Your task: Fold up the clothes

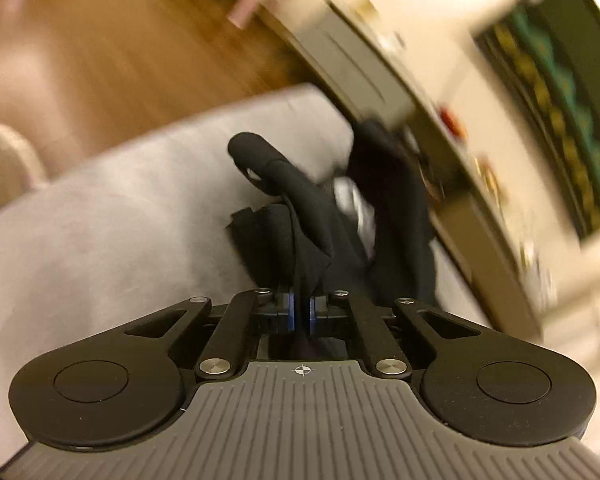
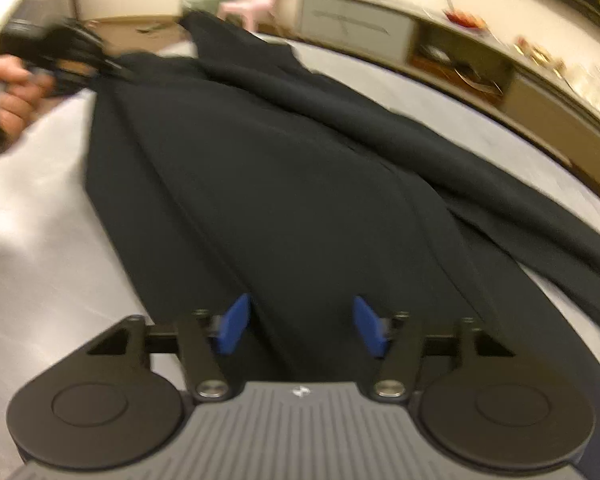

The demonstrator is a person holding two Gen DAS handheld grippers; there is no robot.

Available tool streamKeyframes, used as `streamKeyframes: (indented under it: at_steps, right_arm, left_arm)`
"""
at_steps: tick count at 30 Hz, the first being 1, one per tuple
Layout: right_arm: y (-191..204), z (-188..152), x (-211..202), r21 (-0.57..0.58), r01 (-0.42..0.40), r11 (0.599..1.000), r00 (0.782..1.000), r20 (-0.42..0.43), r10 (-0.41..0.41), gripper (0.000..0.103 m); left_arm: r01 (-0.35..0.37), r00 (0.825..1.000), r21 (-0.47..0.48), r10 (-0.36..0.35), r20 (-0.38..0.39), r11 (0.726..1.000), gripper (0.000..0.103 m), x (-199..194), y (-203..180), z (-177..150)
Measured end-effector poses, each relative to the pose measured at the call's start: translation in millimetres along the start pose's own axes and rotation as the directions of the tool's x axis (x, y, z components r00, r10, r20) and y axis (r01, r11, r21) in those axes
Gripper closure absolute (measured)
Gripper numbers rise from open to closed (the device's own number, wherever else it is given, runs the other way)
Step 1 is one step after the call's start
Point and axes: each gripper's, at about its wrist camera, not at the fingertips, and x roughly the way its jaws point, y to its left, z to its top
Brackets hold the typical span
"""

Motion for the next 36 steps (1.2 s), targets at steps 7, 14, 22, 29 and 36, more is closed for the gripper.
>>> streamKeyframes:
  at_steps: [7, 14, 22, 29, 36]
  right_arm:
    - [-63, -51, -19, 0.095, 0.089, 0.992, 0.993, -0.081, -0.082, 0.041]
    - [-68, -81, -56, 0.145, 0.064, 0.987, 0.998, -0.016, -0.062, 0.029]
    - [-86, -96, -65, 0.142, 0.065, 0.988, 0.998, 0.01, -0.067, 0.101]
    - [-131, -142, -103, 0.272, 0.089, 0.958, 0.994, 0.04, -0.104, 0.086]
    - [-237, -264, -177, 0.853, 0.086, 0.515, 0.958, 0.071, -0.277, 0.041]
  left_arm:
    - [-0.114, 0.99, 0.083, 0.105, 0.096, 0.99, 0.076, -83, 11, -80]
    - [-0.054, 0.998, 0.086, 0.056, -0.017, 0.995, 0.053, -61, 22, -64]
    - [-0.026, 0.997, 0.14, 0.015, 0.078, 0.99, 0.061, -72, 32, -48]
    - [-0.126, 0.988, 0.067, 0.119, 0.101, 0.99, 0.05, -78, 59, -54]
    - [-0.093, 0.994, 0.032, 0.091, 0.068, 0.995, 0.039, -83, 61, -61]
